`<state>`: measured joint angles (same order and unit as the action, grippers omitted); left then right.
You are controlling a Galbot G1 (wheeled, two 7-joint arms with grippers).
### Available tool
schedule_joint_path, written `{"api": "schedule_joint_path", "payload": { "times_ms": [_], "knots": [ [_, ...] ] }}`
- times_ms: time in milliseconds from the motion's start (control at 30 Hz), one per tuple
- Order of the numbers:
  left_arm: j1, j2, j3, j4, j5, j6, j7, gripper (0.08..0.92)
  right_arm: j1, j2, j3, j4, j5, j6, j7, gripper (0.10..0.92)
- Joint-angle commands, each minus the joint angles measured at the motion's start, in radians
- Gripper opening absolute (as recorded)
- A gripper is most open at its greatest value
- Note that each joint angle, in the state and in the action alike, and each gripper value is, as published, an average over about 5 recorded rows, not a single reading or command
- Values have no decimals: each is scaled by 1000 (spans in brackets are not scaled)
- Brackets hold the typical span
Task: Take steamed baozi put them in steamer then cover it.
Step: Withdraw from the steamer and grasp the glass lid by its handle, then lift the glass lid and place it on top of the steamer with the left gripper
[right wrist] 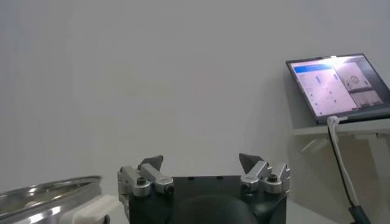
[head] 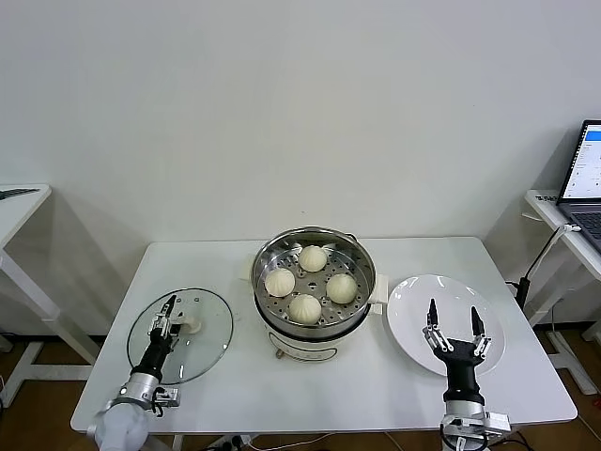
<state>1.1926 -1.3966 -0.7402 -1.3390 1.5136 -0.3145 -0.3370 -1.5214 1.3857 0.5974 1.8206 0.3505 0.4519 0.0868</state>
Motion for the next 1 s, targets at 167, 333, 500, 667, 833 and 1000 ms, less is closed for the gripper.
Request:
{"api": "schedule_joint_path", "payload": {
  "times_ms": [167,333,500,667,833,1000],
  "knots": [
    [-20,-5,-7,54,19,4,-21,592,-7,2,-4,-6,-13,16,1,823],
    [-9,-5,-14,31,19,0,-28,453,-8,3,-9,-10,-17,21,1,823],
    [10,-8,-17,-18,14,-17,-34,307,-3,5,-14,-15,-19,22,3,823],
    [54,-6,-25,-127,-18,-16,-23,196,-2,4,-15,-14,-19,21,4,823],
    [131,30,-49,-335,-98,36,32,190,1,3,-16,-9,-18,18,5,823],
    [207,99,-46,-536,-246,181,173,190,5,0,-13,-11,-15,18,5,823]
  ]
}}
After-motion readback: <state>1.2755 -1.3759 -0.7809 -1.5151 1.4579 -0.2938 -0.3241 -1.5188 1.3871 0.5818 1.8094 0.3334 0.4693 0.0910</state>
